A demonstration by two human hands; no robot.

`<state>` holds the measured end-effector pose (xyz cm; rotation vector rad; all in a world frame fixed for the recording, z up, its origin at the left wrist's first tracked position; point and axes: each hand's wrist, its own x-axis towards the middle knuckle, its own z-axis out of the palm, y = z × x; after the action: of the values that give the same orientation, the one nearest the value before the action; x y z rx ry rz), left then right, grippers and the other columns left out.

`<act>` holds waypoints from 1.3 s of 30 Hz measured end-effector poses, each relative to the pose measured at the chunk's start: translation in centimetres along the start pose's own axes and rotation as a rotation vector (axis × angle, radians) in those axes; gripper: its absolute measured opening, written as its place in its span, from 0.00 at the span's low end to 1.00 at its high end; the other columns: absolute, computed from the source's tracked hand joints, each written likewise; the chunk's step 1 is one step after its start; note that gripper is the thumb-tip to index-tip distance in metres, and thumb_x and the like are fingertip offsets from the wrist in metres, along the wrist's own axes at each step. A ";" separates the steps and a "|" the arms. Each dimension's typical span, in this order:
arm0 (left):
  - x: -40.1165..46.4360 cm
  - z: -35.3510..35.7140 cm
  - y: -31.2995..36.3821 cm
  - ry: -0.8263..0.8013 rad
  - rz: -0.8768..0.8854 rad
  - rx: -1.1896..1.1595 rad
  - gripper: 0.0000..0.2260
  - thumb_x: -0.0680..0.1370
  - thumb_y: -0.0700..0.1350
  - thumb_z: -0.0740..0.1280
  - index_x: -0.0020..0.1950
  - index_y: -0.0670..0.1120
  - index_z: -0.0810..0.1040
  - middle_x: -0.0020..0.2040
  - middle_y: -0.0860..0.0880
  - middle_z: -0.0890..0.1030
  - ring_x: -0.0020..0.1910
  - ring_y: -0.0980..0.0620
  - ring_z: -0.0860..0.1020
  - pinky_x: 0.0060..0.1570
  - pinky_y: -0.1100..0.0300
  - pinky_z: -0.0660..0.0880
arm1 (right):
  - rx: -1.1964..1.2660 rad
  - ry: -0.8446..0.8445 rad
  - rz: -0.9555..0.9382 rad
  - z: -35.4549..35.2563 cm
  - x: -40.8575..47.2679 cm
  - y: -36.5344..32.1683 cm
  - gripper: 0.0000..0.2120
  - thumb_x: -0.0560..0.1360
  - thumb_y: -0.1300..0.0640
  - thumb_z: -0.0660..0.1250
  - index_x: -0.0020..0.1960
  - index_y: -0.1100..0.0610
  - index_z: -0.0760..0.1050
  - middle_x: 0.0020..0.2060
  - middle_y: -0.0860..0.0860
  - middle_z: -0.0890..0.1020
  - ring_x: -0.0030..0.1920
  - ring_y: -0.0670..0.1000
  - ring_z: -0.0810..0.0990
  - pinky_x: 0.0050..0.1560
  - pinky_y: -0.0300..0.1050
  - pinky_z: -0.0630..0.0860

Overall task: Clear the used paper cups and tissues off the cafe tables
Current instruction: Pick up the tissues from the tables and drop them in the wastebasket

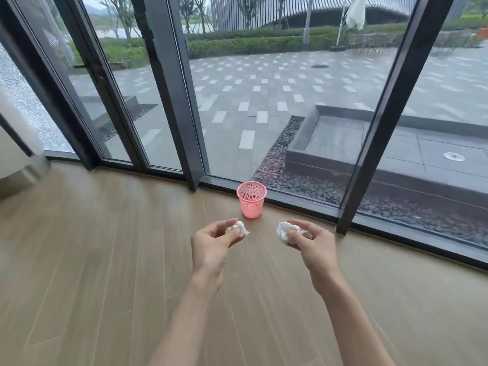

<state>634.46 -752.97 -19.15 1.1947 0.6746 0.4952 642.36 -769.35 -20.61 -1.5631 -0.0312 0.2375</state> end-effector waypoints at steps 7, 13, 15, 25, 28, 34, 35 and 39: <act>14.8 3.9 3.5 0.059 0.000 -0.021 0.07 0.72 0.31 0.75 0.47 0.40 0.85 0.43 0.42 0.86 0.45 0.46 0.84 0.45 0.66 0.81 | -0.042 -0.084 -0.030 5.9 15.4 -3.9 0.14 0.75 0.70 0.67 0.48 0.53 0.84 0.30 0.42 0.84 0.34 0.41 0.83 0.37 0.28 0.75; 27.3 5.0 3.9 0.110 -0.034 -0.033 0.07 0.71 0.32 0.76 0.48 0.39 0.86 0.44 0.42 0.87 0.47 0.45 0.86 0.52 0.62 0.81 | -0.063 -0.108 0.022 11.3 26.8 -3.4 0.13 0.75 0.69 0.69 0.47 0.52 0.85 0.35 0.47 0.87 0.40 0.47 0.85 0.41 0.31 0.77; 32.3 5.6 3.6 0.110 -0.059 -0.036 0.07 0.71 0.32 0.76 0.48 0.38 0.86 0.44 0.42 0.87 0.47 0.45 0.86 0.52 0.62 0.80 | -0.061 -0.092 0.048 13.3 31.1 -2.8 0.12 0.75 0.69 0.69 0.47 0.53 0.85 0.38 0.49 0.87 0.41 0.49 0.85 0.41 0.31 0.77; 58.1 11.2 3.9 0.020 -0.216 0.001 0.06 0.72 0.30 0.75 0.46 0.38 0.86 0.41 0.42 0.87 0.45 0.47 0.85 0.43 0.68 0.80 | -0.133 0.066 0.131 22.6 53.3 -2.2 0.11 0.76 0.68 0.68 0.52 0.57 0.85 0.43 0.52 0.87 0.38 0.39 0.84 0.40 0.27 0.75; 64.5 13.3 4.6 0.003 -0.240 0.045 0.05 0.72 0.30 0.74 0.43 0.39 0.85 0.36 0.45 0.86 0.42 0.48 0.84 0.41 0.69 0.79 | -0.149 0.132 0.143 23.8 58.4 -2.3 0.10 0.77 0.67 0.68 0.53 0.57 0.84 0.44 0.54 0.86 0.35 0.36 0.83 0.37 0.25 0.73; 74.4 17.7 3.3 0.005 -0.301 0.103 0.06 0.75 0.31 0.72 0.40 0.38 0.85 0.35 0.45 0.86 0.40 0.49 0.83 0.47 0.62 0.81 | -0.086 0.246 0.250 24.2 67.9 -0.5 0.10 0.76 0.69 0.67 0.55 0.61 0.81 0.44 0.57 0.84 0.37 0.47 0.83 0.38 0.31 0.78; 76.0 18.5 2.7 0.000 -0.313 0.114 0.06 0.75 0.30 0.72 0.40 0.39 0.85 0.35 0.45 0.86 0.40 0.49 0.83 0.46 0.63 0.81 | -0.077 0.261 0.268 24.2 69.8 0.1 0.10 0.76 0.70 0.67 0.55 0.62 0.80 0.44 0.58 0.83 0.36 0.48 0.82 0.36 0.32 0.79; 82.2 21.4 0.1 -0.002 -0.340 0.165 0.06 0.73 0.29 0.73 0.44 0.39 0.85 0.36 0.46 0.86 0.39 0.52 0.84 0.41 0.69 0.79 | -0.109 0.234 0.308 24.4 77.4 3.0 0.08 0.76 0.71 0.66 0.49 0.60 0.79 0.41 0.58 0.82 0.36 0.51 0.81 0.34 0.33 0.78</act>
<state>707.74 -712.00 -31.95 1.2027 0.9106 0.1552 713.43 -732.18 -33.38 -1.6928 0.3877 0.2968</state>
